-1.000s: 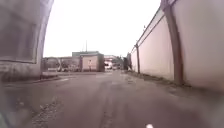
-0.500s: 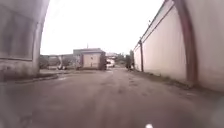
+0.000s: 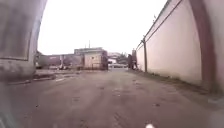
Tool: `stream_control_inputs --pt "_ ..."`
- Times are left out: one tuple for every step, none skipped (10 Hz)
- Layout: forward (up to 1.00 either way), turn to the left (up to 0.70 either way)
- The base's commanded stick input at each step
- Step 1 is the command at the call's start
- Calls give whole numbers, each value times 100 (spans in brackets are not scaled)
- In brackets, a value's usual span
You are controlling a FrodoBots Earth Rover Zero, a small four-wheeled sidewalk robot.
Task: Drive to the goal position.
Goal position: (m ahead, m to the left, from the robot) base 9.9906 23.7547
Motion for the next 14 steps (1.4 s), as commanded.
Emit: stream_control_inputs --pt "100 0" --pt "100 0" --pt "100 0" --pt "100 0" --pt "100 0" --pt "100 0" --pt "100 0" --pt "100 0" --pt "100 0" --pt "100 0" --pt "100 0" --pt "100 0" --pt "100 0" --pt "100 0"
